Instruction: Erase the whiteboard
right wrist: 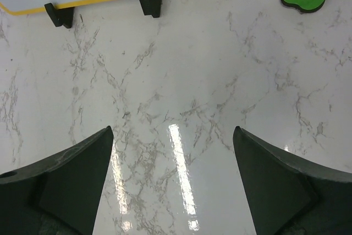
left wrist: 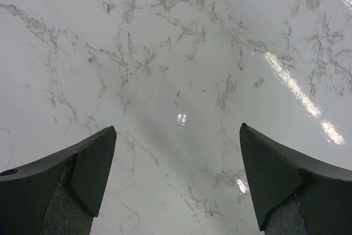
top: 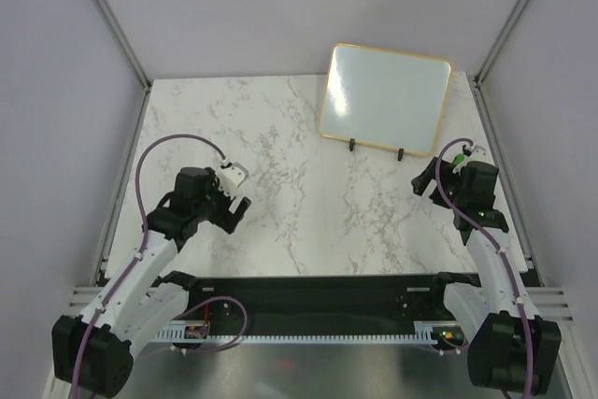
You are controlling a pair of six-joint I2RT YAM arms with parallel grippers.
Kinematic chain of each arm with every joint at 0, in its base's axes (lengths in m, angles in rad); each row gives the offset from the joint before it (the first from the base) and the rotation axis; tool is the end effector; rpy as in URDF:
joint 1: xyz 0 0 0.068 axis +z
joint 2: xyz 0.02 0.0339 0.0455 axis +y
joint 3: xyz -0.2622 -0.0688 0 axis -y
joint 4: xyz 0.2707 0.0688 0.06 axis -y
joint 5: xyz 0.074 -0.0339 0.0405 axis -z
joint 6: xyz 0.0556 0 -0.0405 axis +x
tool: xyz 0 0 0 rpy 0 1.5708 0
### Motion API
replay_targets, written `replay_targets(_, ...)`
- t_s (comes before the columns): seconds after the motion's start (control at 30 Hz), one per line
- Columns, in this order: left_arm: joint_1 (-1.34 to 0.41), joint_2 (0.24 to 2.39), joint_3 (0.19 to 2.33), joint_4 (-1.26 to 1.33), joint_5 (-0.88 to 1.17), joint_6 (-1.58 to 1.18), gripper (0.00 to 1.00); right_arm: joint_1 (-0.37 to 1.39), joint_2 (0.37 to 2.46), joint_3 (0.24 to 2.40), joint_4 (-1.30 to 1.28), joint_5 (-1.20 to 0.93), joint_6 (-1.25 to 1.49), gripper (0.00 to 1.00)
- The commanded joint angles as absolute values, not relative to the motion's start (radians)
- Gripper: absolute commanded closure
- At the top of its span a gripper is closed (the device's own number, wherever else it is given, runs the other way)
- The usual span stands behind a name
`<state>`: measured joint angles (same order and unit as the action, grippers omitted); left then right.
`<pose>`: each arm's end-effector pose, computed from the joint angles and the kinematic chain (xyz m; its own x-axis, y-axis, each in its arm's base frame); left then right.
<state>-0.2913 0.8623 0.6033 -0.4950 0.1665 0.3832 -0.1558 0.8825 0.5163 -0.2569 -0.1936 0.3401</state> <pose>0.2084 -0.0721 0.2131 -0.4590 0.5226 -0.7185 0.6152 0.7704 0.1673 0.2309 -0.0254 0.2001 -0.5442 0.4168 -0.7281 0.1904 0.9066 0.3767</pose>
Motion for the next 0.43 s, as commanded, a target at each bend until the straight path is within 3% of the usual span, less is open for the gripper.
replay_targets(0.0, -0.285, 0.795, 0.549, -0.479, 0.15, 0.371, 0.01, -0.15, 0.868, 0.5, -0.232, -0.238, 0.347, 0.02)
replay_targets(0.4, -0.249, 0.698, 0.492, -0.479, 0.15, 0.371, 0.01, -0.149, 0.824, 0.439, -0.173, -0.258, 0.345, 0.02)
